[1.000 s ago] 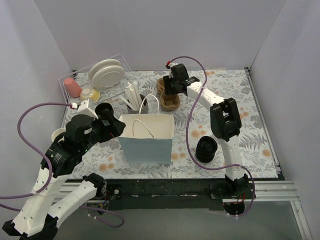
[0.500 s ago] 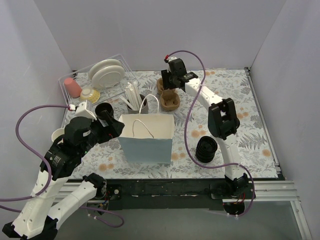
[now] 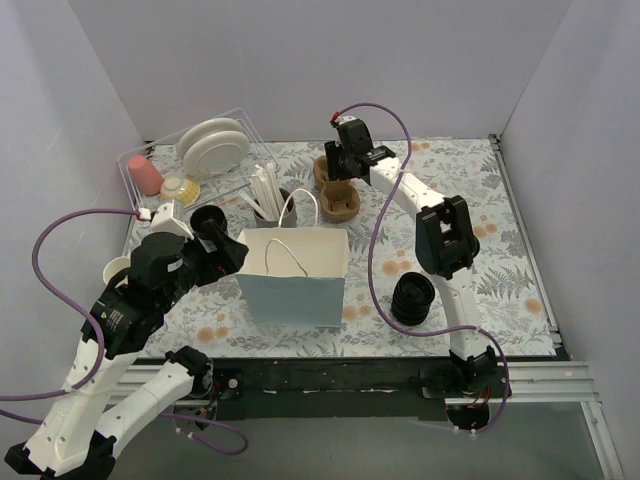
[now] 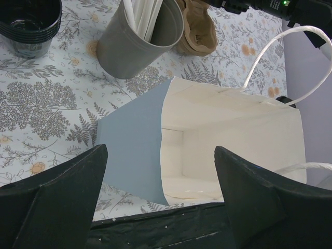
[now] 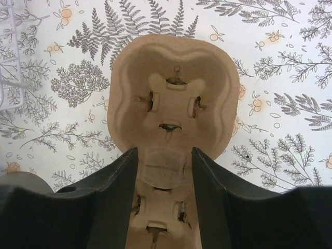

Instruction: Pack the takeout coffee

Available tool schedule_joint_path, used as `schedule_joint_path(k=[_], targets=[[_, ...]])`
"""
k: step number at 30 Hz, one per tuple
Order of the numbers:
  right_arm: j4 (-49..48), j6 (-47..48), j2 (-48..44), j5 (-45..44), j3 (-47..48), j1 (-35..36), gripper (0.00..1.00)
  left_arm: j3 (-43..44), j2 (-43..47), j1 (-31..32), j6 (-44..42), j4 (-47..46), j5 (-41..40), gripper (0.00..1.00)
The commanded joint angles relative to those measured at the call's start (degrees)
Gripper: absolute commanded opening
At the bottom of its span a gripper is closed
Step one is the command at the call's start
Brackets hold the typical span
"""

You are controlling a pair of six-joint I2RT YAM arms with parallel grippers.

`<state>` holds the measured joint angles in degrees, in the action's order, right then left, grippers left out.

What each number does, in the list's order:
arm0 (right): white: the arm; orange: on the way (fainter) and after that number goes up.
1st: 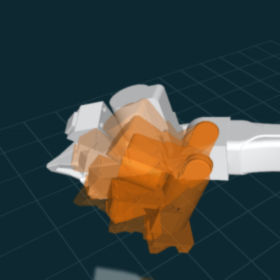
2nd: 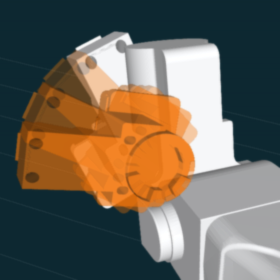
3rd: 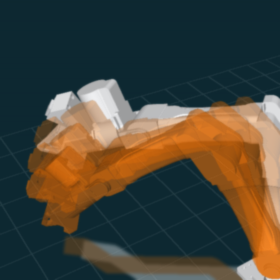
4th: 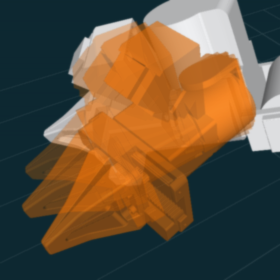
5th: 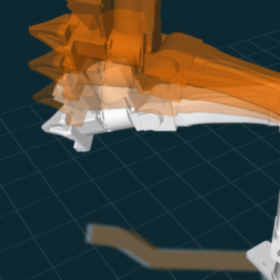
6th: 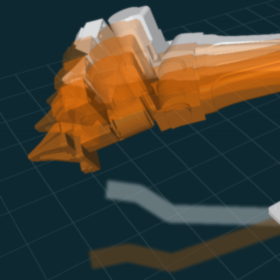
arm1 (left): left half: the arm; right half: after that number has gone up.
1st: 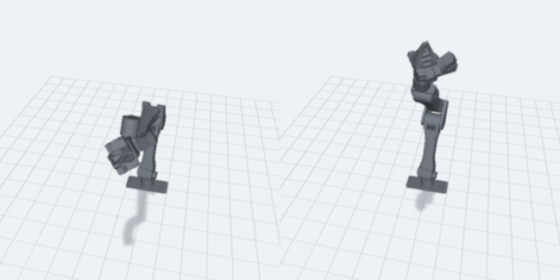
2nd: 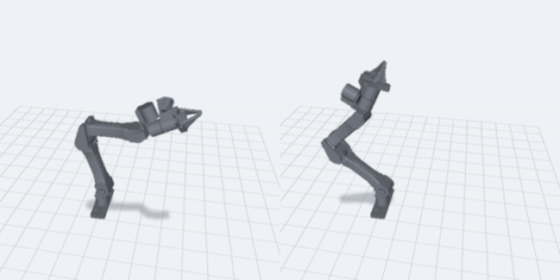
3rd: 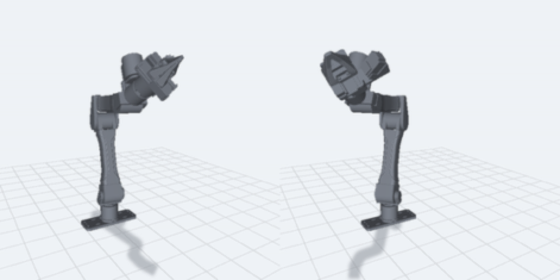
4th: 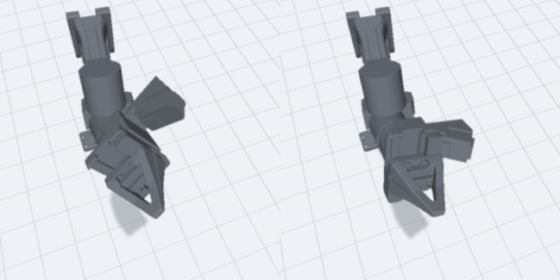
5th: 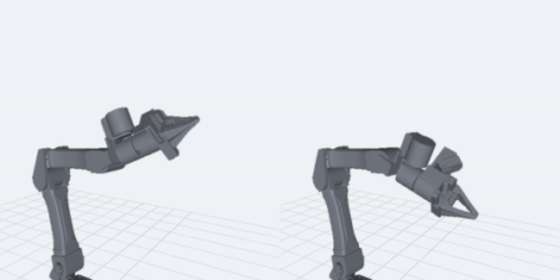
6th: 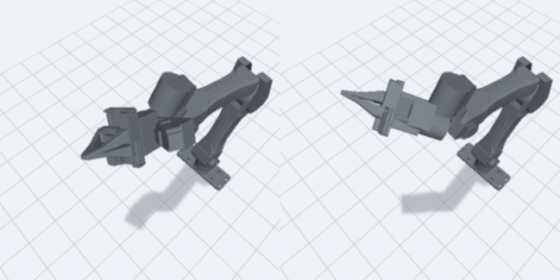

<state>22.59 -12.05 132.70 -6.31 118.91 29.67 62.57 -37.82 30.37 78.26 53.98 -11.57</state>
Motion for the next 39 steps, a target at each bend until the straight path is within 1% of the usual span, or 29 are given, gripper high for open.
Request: schedule_joint_path(k=[1,11,14,15,17,21,26,31,39], targets=[[-2.02,-1.39,1.42,-1.16,-1.05,0.47,0.53,0.37,0.38,-0.05,0.14,0.25,-0.38,0.85],[-0.62,-2.27,2.91,-4.76,-0.61,1.18,0.51,0.63,0.38,-0.05,0.14,0.34,-0.82,0.85],[-0.70,-2.27,3.09,-5.38,-1.14,1.18,0.45,0.45,0.29,-0.05,0.14,0.08,-0.73,0.85],[-0.79,-2.36,3.00,-5.47,-1.57,1.27,0.40,0.54,0.21,-0.05,0.14,0.08,-0.73,0.85],[-1.49,-2.01,2.12,-5.82,-2.37,1.27,0.38,0.54,0.21,-0.05,0.14,0.16,-0.73,0.85],[-2.64,-0.96,0.45,-5.82,-2.63,1.27,0.31,0.63,0.21,-0.05,0.05,0.43,-1.26,0.85],[-3.42,0.71,-2.62,-5.03,-1.14,1.18,0.30,1.07,0.38,-0.05,0.05,0.52,-1.08,0.85],[-7.55,1.95,-6.22,-3.54,-2.46,1.00,0.30,1.42,0.38,-0.05,-0.12,0.96,-1.35,0.86],[-7.03,3.44,-6.75,-4.15,-0.35,0.74,0.30,1.33,-0.06,-0.05,-0.21,1.04,-1.43,0.86]])
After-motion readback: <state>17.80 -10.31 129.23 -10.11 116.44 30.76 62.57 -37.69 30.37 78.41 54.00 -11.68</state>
